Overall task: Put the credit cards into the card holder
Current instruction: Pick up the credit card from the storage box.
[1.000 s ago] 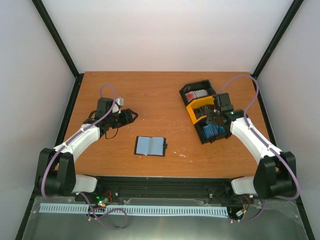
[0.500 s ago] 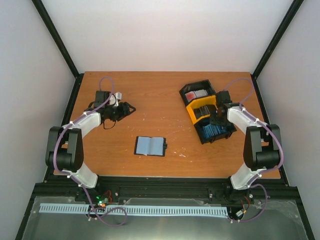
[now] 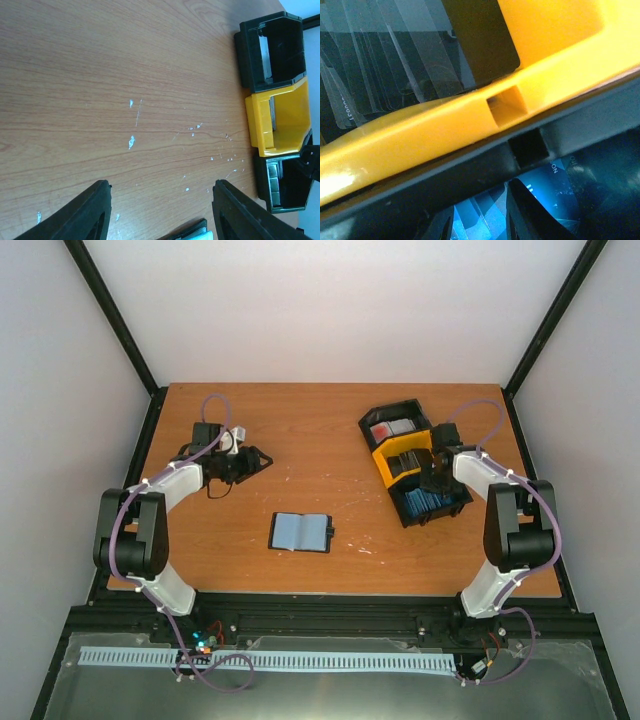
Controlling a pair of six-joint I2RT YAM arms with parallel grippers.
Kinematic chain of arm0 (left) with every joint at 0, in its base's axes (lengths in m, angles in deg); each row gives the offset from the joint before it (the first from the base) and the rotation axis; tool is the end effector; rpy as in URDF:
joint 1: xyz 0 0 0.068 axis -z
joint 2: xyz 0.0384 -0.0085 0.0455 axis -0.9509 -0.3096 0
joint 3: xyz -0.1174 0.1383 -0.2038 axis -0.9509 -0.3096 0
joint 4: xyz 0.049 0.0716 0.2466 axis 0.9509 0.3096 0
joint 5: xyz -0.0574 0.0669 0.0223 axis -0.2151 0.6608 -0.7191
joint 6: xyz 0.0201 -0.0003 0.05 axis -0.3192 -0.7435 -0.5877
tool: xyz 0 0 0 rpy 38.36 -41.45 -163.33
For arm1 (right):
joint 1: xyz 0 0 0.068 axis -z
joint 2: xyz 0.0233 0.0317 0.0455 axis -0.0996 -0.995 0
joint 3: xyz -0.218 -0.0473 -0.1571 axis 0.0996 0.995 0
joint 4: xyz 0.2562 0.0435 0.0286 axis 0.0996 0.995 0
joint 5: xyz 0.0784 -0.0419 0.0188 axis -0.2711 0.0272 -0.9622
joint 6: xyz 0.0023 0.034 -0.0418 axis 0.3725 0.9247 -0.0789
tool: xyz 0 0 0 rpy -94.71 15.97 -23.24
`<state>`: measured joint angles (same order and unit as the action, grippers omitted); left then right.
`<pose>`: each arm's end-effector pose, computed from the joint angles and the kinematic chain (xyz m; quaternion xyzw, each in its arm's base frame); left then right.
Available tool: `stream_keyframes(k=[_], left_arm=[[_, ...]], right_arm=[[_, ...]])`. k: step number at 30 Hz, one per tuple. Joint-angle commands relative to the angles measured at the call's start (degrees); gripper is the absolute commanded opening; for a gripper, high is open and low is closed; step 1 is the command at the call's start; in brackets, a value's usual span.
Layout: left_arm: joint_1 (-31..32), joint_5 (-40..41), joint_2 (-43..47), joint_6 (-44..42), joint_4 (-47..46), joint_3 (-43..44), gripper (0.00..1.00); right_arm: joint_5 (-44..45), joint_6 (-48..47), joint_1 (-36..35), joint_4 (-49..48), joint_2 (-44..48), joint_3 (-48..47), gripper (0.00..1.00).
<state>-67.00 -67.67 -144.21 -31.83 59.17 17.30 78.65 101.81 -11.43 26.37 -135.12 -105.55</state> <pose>0.3290 -0.0493 0.1922 -0.0971 0.8962 -0.3714 0.2224 0.3245 0.0290 0.1719 0.0674 0.9840 -0.0213 0.1639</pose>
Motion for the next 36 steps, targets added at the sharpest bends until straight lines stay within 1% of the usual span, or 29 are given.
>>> stream_keyframes(k=[1,3,8,11,18,24,28,36], left_arm=[[-0.6,-0.8,-0.2,-1.8,0.3,2.0,0.57],[-0.6,-0.8,-0.2,-1.7,0.2,1.8,0.57],[-0.7,-0.9,-0.2,-1.7,-0.1,1.7,0.57],[-0.7,-0.9,-0.4,-1.6,-0.2,1.7,0.57],[-0.7,-1.1,-0.6,-1.3,-0.7,1.6,0.57],[-0.7,-1.3,-0.7,-1.2,-0.9,1.4,0.57],[-0.7,-1.5,-0.9,-1.0,-1.1,1.3,0.57],[-0.7,-1.5,-1.0,-1.4,-1.1,1.3,0.57]], right_arm=[[1.7,-1.3,-1.1,-0.2,1.3,-1.6,0.31],[5.6,-1.0,-2.7,1.2,1.0,-2.1,0.32],[15.1,-0.1,-5.9,2.9,-0.3,-2.7,0.32],[18.5,-0.4,-7.5,3.5,-1.3,-3.3,0.31],[21.0,-1.5,-10.8,3.6,-3.3,-3.7,0.28],[20.9,-2.1,-12.0,3.3,-3.9,-3.9,0.27],[21.3,-2.2,-12.4,3.4,-5.0,-4.1,0.21],[24.3,-2.2,-13.7,3.3,-6.7,-3.9,0.20]])
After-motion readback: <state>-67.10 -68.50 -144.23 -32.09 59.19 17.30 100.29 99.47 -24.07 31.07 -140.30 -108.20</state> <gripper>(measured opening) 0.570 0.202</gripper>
